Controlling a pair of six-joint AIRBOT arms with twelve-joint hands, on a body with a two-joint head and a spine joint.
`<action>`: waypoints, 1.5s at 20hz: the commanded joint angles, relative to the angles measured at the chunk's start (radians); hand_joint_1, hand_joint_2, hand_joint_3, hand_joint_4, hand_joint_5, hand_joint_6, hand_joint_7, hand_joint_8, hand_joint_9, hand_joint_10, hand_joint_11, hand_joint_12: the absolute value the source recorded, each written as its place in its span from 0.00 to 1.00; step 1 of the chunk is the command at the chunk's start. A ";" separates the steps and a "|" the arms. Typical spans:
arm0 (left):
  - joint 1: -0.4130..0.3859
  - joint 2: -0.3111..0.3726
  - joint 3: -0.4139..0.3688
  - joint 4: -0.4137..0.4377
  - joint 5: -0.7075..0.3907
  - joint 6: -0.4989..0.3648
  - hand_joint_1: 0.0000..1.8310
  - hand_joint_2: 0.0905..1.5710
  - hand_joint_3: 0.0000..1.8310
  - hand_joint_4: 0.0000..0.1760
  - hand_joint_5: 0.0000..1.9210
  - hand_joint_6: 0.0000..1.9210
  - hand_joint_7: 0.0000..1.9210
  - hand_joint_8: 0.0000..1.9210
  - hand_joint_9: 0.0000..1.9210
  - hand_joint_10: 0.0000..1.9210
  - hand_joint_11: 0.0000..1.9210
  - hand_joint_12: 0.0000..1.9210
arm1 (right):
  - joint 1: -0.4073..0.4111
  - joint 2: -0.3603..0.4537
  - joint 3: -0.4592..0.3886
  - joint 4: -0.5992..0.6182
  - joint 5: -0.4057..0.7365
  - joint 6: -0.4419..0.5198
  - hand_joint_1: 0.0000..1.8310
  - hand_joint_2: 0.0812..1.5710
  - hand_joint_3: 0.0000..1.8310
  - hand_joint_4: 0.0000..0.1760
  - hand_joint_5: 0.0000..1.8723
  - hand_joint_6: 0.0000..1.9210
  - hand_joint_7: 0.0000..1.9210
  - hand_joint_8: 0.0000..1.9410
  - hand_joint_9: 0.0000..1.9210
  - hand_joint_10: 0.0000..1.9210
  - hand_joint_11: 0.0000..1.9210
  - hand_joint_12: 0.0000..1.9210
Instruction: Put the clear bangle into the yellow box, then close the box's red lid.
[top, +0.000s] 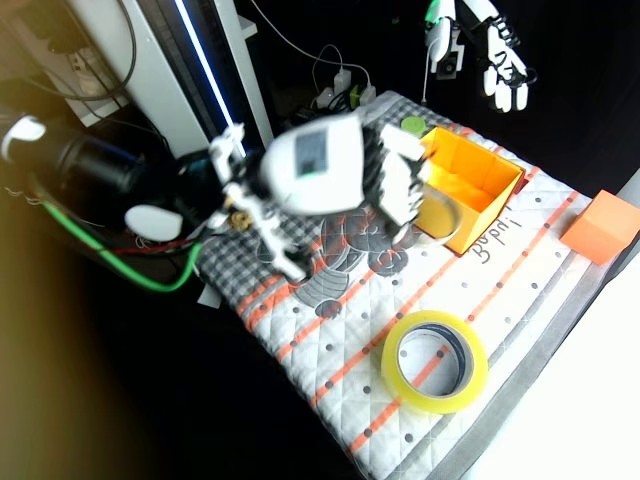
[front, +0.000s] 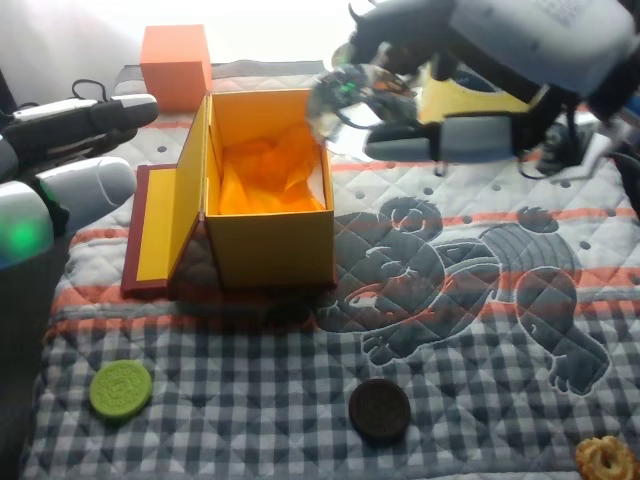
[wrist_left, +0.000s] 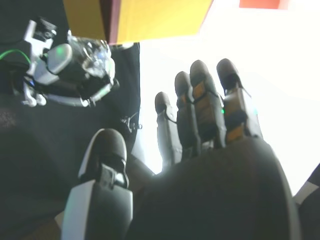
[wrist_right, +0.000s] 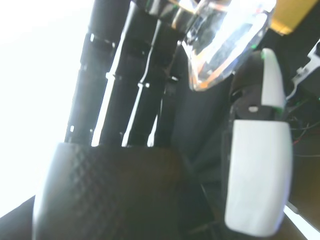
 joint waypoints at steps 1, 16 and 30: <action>-0.015 -0.005 0.006 0.007 -0.123 -0.009 0.12 0.79 0.00 0.81 0.22 0.00 0.22 0.00 0.19 0.00 0.00 0.22 | 0.022 0.002 0.008 0.015 0.116 0.007 0.62 0.72 0.00 0.00 0.48 0.57 0.72 0.00 0.78 0.01 0.70 0.27; -0.030 -0.024 0.028 0.001 -0.113 -0.018 0.17 0.77 0.00 0.82 0.21 0.00 0.20 0.00 0.20 0.00 0.02 0.26 | 0.098 -0.123 0.037 -0.084 0.037 0.001 0.70 0.67 0.00 0.00 0.49 0.49 0.63 0.39 0.80 0.01 0.65 0.45; -0.031 -0.029 0.035 0.001 -0.109 -0.037 0.16 0.77 0.00 0.78 0.24 0.00 0.20 0.00 0.20 0.00 0.00 0.34 | 0.098 -0.147 0.036 -0.121 -0.002 0.001 0.06 0.75 0.00 0.40 0.07 0.00 0.14 0.00 0.18 0.00 0.01 0.58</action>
